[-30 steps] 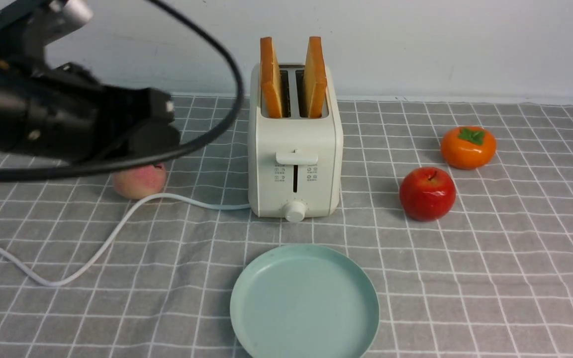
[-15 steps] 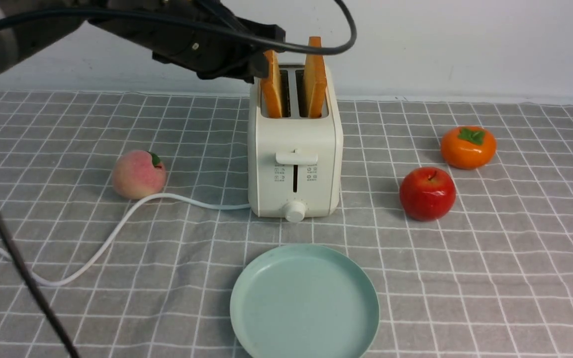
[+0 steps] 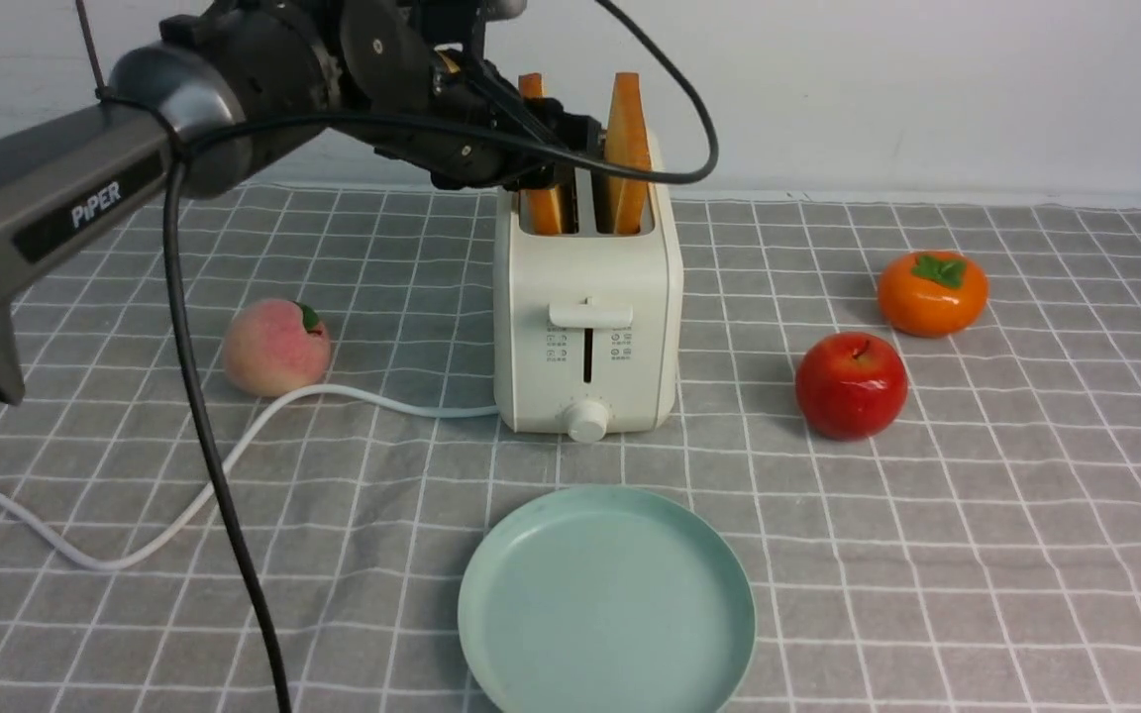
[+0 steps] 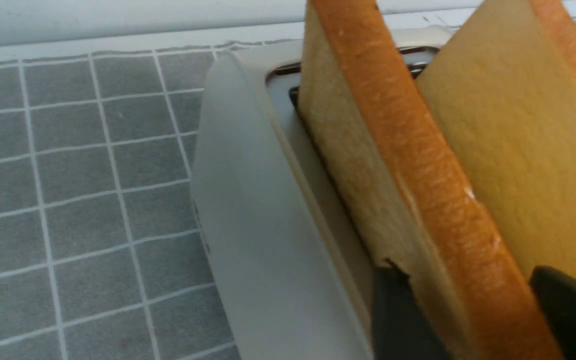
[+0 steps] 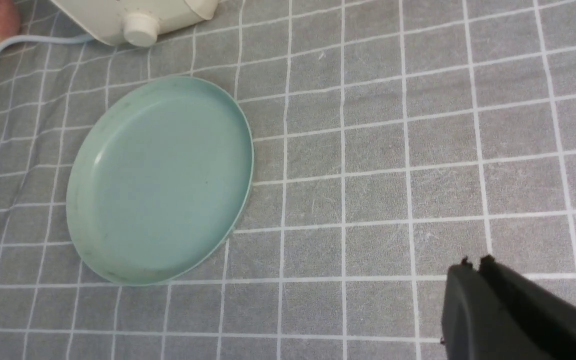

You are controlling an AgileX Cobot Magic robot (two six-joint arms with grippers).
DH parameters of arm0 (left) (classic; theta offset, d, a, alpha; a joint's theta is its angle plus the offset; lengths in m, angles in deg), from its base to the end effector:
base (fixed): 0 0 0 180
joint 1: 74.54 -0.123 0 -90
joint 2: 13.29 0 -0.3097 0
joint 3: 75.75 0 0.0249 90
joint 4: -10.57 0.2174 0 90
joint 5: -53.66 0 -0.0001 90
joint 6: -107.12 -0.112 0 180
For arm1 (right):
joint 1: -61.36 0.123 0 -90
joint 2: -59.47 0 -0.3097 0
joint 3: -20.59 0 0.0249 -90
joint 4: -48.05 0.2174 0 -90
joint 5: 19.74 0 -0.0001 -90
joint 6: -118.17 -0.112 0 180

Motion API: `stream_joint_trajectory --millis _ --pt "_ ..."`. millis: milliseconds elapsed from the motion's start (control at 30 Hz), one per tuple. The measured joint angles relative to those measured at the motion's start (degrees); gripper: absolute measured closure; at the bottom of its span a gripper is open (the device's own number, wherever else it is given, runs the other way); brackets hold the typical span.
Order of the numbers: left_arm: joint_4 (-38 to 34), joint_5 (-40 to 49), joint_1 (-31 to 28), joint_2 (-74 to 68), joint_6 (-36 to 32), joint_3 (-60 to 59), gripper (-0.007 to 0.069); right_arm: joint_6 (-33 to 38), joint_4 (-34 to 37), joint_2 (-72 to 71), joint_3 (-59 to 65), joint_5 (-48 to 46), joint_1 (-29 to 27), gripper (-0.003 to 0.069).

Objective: Take toasted bread from bread machine on grey coffee table place on plate.
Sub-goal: 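Reach for a toast slice standing in the toaster with the left gripper, then place the slice of bread on the plate with the left gripper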

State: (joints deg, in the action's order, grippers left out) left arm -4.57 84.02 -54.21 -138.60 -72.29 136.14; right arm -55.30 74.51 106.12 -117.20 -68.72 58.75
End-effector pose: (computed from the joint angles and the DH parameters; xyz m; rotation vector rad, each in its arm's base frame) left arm 0.4549 -0.1844 0.3272 0.2038 2.1699 -0.4851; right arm 0.0808 0.0340 0.3032 0.1206 2.3402 0.4795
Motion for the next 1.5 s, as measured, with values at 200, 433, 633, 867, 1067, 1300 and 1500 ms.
stream_joint_trajectory --millis 200,433,633,867,1067,1300,1500 --pt "2.6 2.4 0.1 5.4 0.0 0.8 0.0545 0.0 0.8 0.0 0.3 0.9 0.0 0.0629" --pt "2.8 11.6 0.1 18.2 3.3 1.8 0.0543 0.0 2.6 0.0 0.3 2.8 0.0 0.0624" --pt "1.4 29.0 0.1 26.3 7.5 -3.4 0.0543 0.0 2.9 0.0 0.3 3.0 0.0 0.0618" --pt "-14.6 21.9 0.1 30.4 -0.1 -30.3 0.0543 0.0 2.9 0.0 0.3 3.0 0.0 0.0609" --pt "-36.6 13.9 0.1 29.6 -15.4 -46.4 0.0543 0.0 2.9 0.0 0.3 3.0 0.0 0.0602" --pt "-50.0 12.2 0.1 25.3 -24.8 -50.7 0.0543 0.0 2.9 0.0 0.3 3.2 0.0 0.0589" --pt "-48.8 12.2 0.1 21.1 -25.3 -50.8 0.0541 0.0 2.9 0.0 0.3 3.6 0.0 0.0581"
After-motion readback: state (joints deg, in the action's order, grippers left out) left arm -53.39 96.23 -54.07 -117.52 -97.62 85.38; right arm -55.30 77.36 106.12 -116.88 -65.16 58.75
